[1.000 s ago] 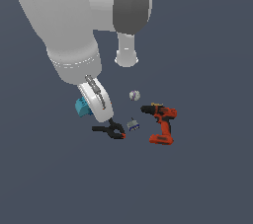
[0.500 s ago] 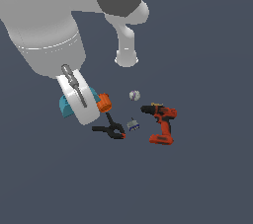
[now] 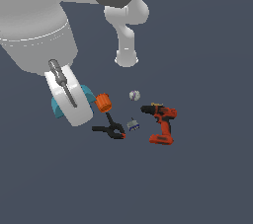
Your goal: Pick up a designated object from a clutter of objects.
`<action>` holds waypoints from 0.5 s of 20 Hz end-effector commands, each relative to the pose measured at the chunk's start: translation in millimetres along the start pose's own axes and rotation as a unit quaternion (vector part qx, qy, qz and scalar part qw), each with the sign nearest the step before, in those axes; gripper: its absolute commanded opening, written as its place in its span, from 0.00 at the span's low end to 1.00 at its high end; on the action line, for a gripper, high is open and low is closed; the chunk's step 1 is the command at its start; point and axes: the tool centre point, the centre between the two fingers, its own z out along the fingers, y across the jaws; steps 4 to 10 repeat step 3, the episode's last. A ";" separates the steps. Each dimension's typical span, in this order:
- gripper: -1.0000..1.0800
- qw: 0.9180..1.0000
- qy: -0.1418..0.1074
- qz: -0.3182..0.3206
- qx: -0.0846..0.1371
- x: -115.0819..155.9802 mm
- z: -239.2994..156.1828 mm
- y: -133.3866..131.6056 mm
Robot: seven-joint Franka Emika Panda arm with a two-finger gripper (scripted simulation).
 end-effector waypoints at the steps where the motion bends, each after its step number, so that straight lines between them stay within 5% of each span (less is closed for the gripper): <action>1: 0.00 1.000 0.000 0.000 0.000 0.8 -1.6 -0.7; 10: 0.00 1.000 0.000 0.000 0.000 0.7 -1.3 -0.7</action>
